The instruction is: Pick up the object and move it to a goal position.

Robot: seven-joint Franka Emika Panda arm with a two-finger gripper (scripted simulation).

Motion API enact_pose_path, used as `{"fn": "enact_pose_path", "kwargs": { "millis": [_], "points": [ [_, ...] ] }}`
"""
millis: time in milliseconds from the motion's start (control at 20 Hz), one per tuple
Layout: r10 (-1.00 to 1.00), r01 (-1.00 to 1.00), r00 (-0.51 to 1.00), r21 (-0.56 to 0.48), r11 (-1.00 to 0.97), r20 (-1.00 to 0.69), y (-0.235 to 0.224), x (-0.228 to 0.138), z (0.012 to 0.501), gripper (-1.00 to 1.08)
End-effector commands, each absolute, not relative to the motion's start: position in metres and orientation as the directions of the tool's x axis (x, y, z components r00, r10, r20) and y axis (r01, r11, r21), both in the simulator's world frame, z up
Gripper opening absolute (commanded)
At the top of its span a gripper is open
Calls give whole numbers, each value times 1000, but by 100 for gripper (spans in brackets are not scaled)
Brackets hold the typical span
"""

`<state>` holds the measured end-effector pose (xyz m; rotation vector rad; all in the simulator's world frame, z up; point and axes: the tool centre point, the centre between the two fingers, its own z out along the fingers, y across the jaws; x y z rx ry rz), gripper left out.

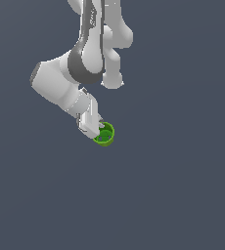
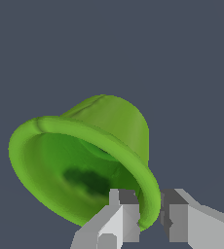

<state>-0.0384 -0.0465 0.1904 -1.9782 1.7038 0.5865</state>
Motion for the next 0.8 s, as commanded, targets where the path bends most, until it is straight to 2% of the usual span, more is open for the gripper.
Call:
{"fn": "enact_pose_path", "kwargs": {
  "millis": [0, 750],
  "points": [
    [-794, -990, 142, -69, -125, -592, -66, -45, 216, -100],
    [-794, -990, 142, -68, -127, -591, -171, -79, 346, -100]
  ]
}}
